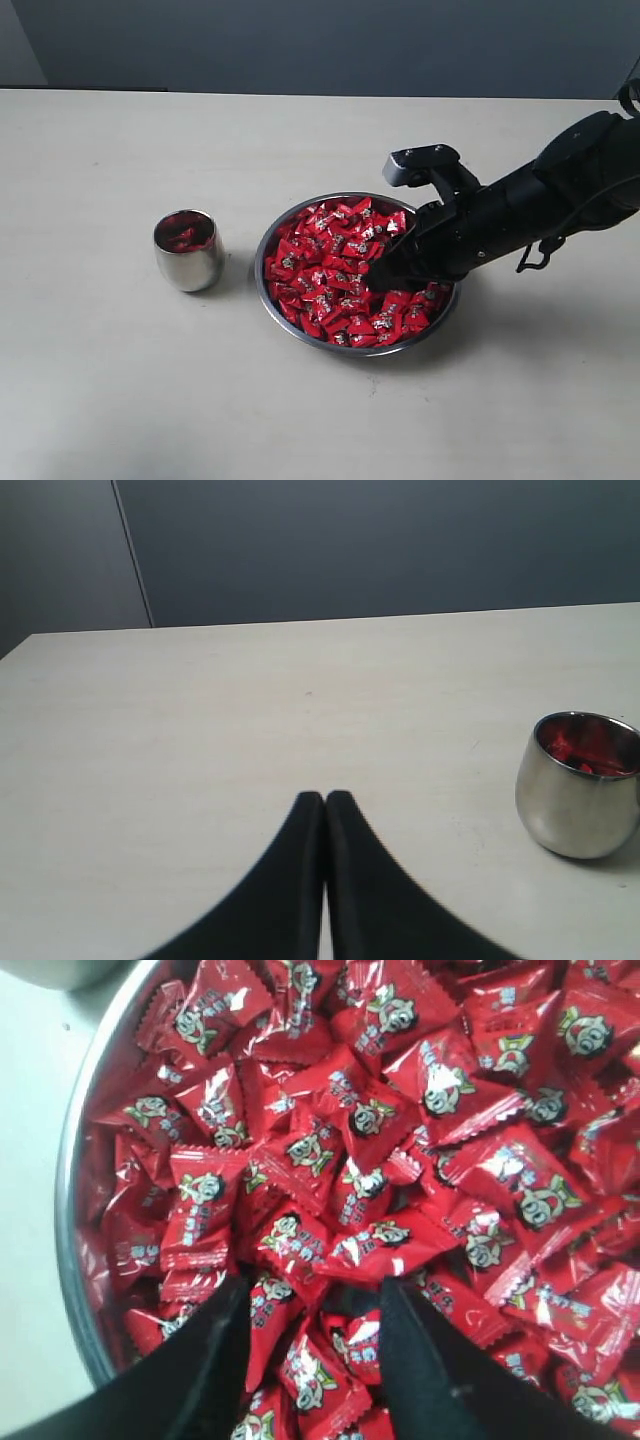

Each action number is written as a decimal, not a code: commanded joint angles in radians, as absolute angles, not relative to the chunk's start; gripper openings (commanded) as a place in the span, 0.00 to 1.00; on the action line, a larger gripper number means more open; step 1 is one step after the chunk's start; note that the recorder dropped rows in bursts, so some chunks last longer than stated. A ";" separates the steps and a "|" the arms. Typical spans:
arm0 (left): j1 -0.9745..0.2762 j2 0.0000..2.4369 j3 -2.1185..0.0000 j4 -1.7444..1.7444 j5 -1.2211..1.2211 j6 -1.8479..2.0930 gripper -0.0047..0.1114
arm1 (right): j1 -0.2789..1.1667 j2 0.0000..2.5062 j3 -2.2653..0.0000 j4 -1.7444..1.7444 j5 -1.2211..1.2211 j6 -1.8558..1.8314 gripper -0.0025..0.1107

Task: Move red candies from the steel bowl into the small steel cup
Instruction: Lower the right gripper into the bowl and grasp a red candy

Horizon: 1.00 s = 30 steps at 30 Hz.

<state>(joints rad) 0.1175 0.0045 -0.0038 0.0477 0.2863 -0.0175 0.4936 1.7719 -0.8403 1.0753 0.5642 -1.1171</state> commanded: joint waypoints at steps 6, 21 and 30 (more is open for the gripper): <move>0.118 0.000 0.000 0.045 0.284 -0.019 0.04 | 0.489 1.798 -0.875 1.086 0.530 -1.113 0.38; 0.118 0.000 0.000 0.045 0.284 -0.019 0.04 | 0.489 1.880 -0.912 1.073 0.591 -1.096 0.38; 0.118 0.000 0.000 0.045 0.284 -0.019 0.04 | 0.491 1.880 -0.912 1.073 0.576 -1.096 0.38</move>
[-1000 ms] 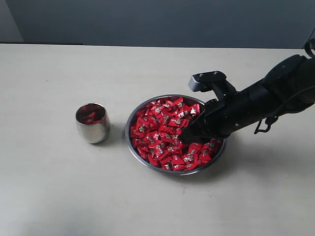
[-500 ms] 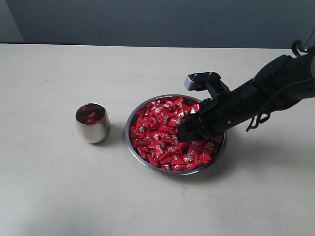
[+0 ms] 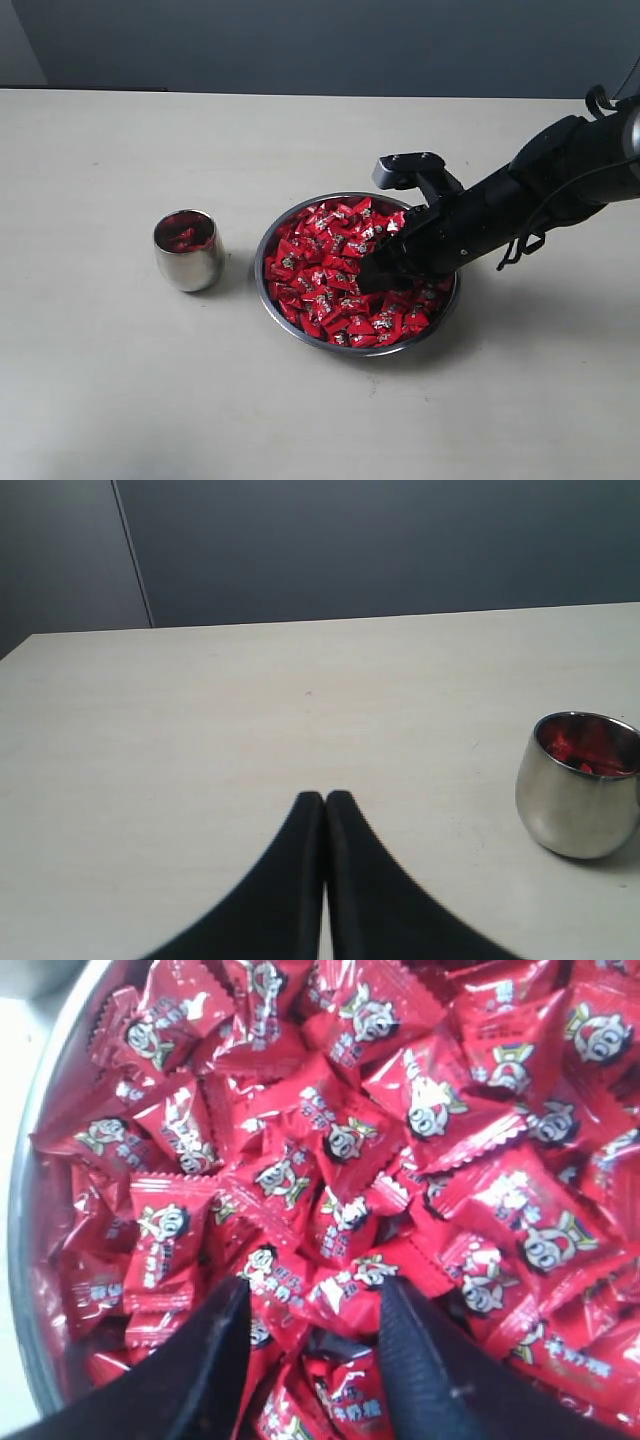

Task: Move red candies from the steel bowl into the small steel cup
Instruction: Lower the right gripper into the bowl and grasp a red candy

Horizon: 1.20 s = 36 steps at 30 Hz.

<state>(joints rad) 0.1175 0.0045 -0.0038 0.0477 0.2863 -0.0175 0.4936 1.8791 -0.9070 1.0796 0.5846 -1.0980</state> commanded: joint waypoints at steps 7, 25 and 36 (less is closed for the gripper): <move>0.118 0.000 0.000 0.045 0.284 -0.019 0.04 | 0.491 1.909 -0.912 1.073 0.594 -1.096 0.38; 0.118 0.000 0.000 0.045 0.284 -0.019 0.04 | 0.491 1.920 -0.914 1.080 0.573 -1.098 0.05; 0.118 0.000 0.000 0.045 0.284 -0.019 0.04 | 0.491 1.918 -0.933 1.080 0.569 -1.098 0.02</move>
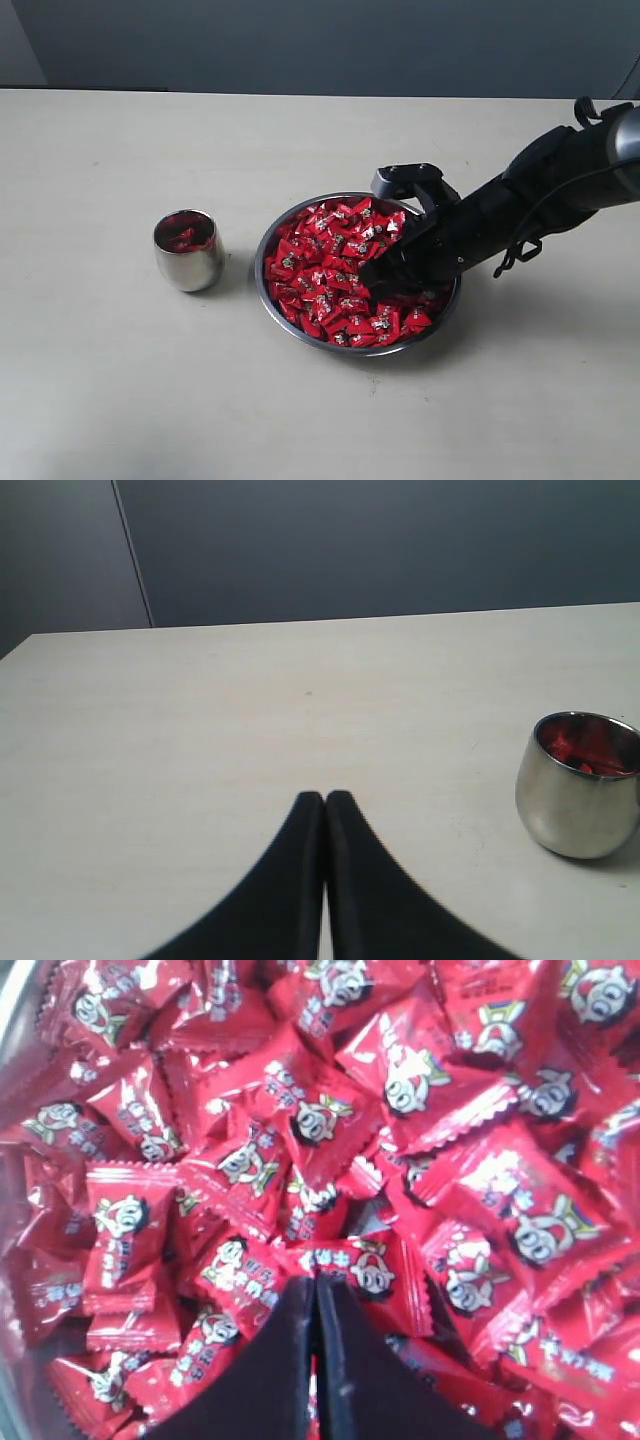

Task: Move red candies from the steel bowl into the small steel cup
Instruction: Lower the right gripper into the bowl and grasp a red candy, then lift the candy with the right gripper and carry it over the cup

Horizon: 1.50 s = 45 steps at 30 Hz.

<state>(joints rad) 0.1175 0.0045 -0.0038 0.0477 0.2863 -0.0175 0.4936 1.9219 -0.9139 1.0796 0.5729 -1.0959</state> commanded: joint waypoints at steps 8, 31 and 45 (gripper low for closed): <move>0.118 0.000 0.000 0.045 0.284 -0.019 0.04 | 0.491 1.869 -0.976 1.070 0.566 -1.098 0.02; 0.118 0.000 0.000 0.045 0.284 -0.019 0.04 | 0.491 1.787 -1.174 1.244 0.478 -1.262 0.02; 0.118 0.000 0.000 0.045 0.284 -0.019 0.04 | 0.635 2.034 -1.477 1.283 0.713 -1.376 0.02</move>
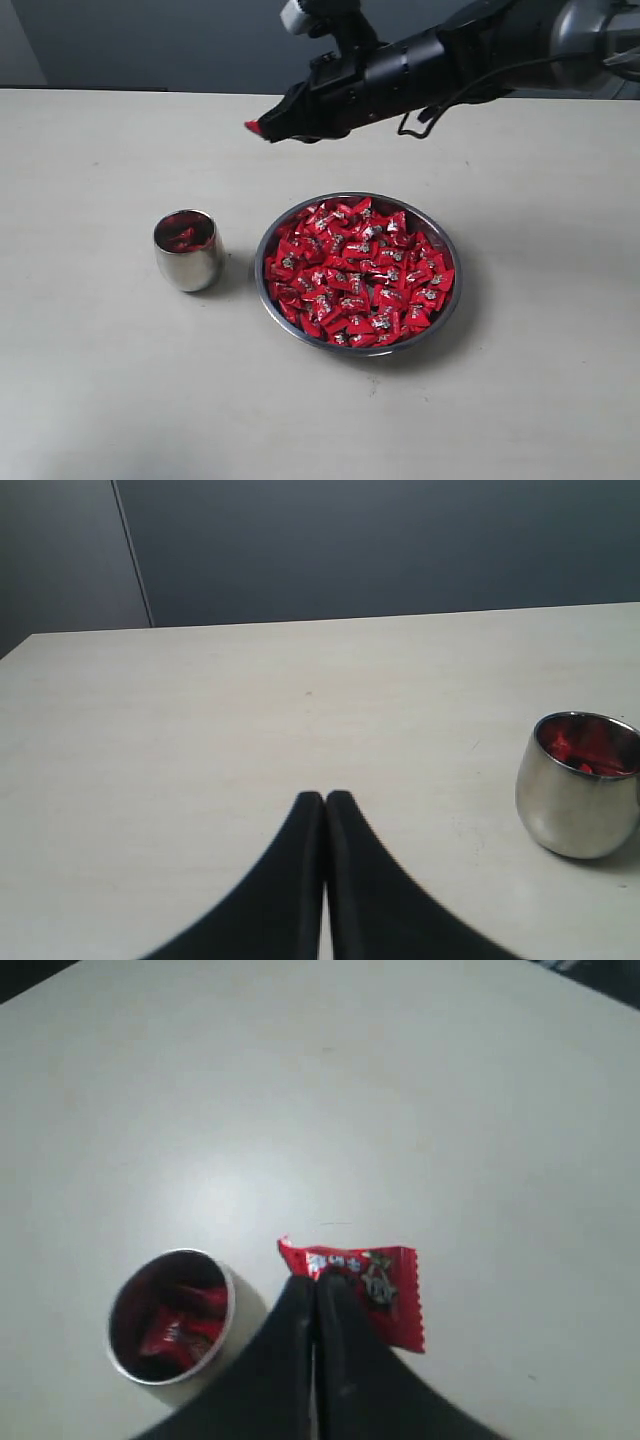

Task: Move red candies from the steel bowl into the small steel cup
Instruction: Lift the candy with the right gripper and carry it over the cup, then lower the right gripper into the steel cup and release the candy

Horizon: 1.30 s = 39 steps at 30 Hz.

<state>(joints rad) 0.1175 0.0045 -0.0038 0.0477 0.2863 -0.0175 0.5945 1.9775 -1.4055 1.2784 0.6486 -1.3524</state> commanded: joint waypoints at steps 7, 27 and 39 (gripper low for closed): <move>0.118 0.000 0.000 0.045 0.284 -0.021 0.04 | 0.700 2.122 -1.575 1.274 0.790 -1.372 0.02; 0.118 0.000 0.000 0.045 0.284 -0.019 0.04 | 0.748 2.179 -1.631 1.067 0.862 -1.238 0.02; 0.118 0.000 0.000 0.045 0.284 -0.019 0.04 | 0.749 2.179 -1.631 1.065 0.857 -1.194 0.02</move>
<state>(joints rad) 0.1175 0.0045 -0.0038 0.0477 0.2863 -0.0175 0.7484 2.1829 -1.6259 1.0664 0.8543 -1.2028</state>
